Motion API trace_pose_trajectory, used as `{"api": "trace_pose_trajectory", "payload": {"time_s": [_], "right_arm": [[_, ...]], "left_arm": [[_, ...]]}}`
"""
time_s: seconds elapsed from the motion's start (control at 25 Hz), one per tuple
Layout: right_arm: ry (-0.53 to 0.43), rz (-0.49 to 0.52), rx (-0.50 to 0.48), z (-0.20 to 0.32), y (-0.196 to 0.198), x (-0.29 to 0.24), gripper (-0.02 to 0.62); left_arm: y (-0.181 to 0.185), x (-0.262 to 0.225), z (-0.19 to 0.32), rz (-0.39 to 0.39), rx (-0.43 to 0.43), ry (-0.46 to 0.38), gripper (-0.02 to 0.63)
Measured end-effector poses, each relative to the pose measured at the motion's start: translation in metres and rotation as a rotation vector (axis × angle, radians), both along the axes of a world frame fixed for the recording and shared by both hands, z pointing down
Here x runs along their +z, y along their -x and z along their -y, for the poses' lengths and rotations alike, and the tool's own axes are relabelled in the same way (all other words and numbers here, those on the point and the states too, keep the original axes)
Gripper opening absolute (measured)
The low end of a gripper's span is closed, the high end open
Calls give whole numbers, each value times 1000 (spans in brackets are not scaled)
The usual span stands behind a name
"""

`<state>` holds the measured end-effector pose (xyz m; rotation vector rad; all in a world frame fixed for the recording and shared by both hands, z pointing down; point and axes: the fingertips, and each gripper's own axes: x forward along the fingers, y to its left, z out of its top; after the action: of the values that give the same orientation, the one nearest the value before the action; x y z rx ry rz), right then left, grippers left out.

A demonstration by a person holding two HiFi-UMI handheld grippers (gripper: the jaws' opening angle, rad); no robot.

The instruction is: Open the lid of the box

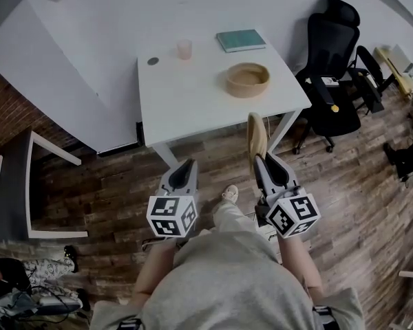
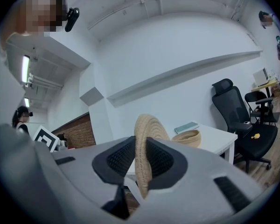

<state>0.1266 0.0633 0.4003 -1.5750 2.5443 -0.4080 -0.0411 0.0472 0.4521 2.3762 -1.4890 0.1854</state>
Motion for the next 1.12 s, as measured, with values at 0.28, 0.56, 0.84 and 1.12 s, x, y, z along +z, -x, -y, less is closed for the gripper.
{"api": "trace_pose_trajectory", "payload": {"time_s": [0.28,0.56,0.84,1.12], "right_arm": [[14,-12,-6,-32,6,1,77],[9,-12,-18,-37,6,1,77],[16,0,-21,-36,5,3,75],[14,9,-26,-28,4,6,75]], "left_arm": [[4,-1,-30,-9,6,-3,18],[5,-2,-34,-18,-3,-6,18],[0,-2,-37,-8,2,2,17],[-2,-1,-33,1,0,13,17]]}}
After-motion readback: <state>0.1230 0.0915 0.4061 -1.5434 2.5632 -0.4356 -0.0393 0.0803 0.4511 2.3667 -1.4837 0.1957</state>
